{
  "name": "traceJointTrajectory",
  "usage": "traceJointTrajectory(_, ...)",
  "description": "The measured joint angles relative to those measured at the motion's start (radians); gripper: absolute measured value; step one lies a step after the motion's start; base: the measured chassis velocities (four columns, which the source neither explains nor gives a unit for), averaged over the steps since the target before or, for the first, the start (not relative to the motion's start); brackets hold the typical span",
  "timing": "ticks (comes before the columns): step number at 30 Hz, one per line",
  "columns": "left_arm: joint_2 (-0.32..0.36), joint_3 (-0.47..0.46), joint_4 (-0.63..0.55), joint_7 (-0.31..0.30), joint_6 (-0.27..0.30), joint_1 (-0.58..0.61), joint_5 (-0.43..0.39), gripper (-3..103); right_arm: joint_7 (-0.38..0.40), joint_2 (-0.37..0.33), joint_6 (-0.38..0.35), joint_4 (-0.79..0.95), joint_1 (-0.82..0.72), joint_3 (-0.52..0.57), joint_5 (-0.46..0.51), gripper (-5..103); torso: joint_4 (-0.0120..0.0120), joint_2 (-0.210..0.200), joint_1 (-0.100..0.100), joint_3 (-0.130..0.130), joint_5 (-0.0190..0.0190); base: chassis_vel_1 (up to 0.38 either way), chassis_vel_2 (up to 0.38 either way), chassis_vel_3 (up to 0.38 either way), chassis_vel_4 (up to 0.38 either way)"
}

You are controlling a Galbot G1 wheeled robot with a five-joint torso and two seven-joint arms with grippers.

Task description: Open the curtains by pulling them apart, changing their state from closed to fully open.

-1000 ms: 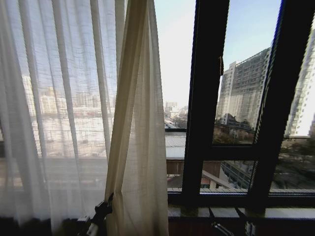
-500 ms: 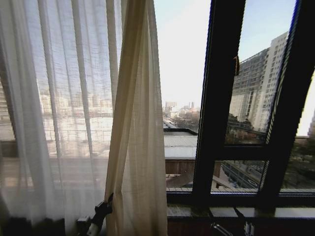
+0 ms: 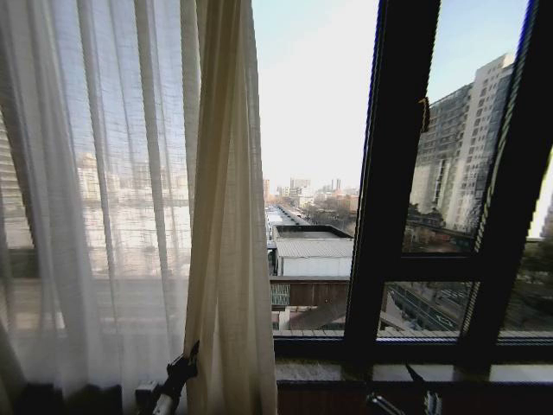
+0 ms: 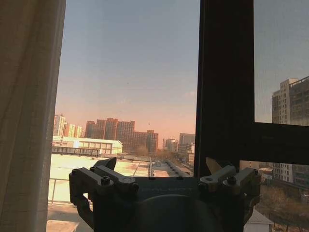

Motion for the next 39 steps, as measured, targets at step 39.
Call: traceJointTrajectory(39,0.115,-0.364,0.215,0.013,-0.099,-0.006,-0.174,0,-0.018,-0.021,0.005,0.033,-0.026,0.004,-0.003,100,-0.0002,0.000,0.000,0.000,0.0002,0.000,0.000,0.000,0.000)
